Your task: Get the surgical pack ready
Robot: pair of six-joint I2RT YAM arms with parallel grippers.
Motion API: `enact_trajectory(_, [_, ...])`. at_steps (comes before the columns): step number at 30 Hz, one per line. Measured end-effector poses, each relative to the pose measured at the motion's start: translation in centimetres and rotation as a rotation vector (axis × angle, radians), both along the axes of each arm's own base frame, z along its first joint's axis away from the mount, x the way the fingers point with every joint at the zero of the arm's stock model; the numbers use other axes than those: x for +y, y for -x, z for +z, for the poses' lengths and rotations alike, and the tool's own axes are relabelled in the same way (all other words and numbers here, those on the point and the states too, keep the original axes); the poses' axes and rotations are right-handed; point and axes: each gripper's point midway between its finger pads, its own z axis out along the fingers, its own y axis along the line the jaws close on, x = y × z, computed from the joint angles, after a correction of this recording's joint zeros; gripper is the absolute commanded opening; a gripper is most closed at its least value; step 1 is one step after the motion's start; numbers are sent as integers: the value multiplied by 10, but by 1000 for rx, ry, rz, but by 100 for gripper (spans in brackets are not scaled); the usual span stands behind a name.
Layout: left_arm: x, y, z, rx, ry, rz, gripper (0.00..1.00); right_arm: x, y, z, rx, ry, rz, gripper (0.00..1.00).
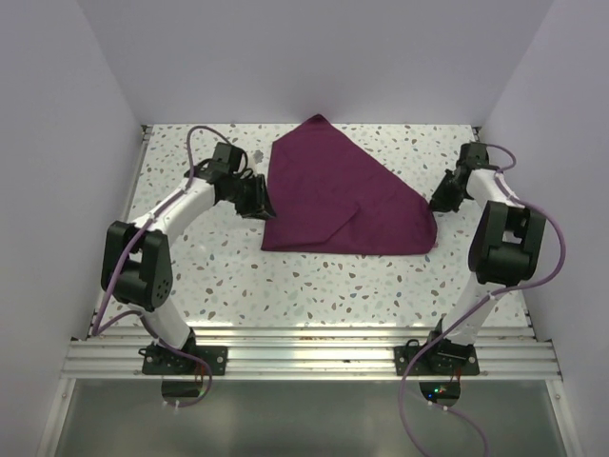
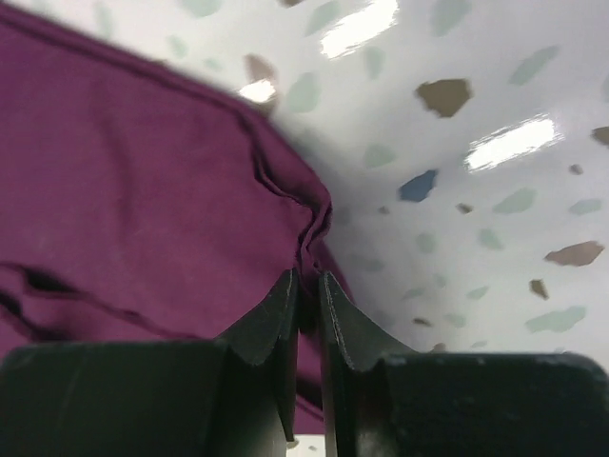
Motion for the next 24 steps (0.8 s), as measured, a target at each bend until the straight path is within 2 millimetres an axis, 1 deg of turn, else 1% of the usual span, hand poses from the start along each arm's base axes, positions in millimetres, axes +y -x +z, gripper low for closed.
enact_trajectory(3, [-4,-8,12,-30,20,-5,39,23,-4,25,-44,-6,52,1])
enact_trajectory(5, [-7,-11,16,-37,33,-7,40,44,-10,48,-88,-13,104,0])
enact_trajectory(8, [-11,-12,18,-28,57,-5,40,76,-24,80,-163,-32,180,0])
enact_trajectory(9, [-12,-12,17,-23,66,-2,37,88,-28,89,-185,-40,207,0])
enact_trajectory(12, [-15,-14,15,-4,82,9,36,120,-36,111,-234,-59,271,0])
enact_trajectory(15, [-16,-15,8,15,80,24,35,160,-37,134,-275,-80,347,0])
enact_trajectory(17, [-15,-16,2,28,70,31,35,190,-37,152,-314,-106,399,0])
enact_trajectory(21, [-11,-20,-19,70,32,56,34,254,-41,190,-404,-149,505,0])
enact_trajectory(24, [-8,-21,-37,107,2,74,34,297,-44,203,-440,-179,569,0])
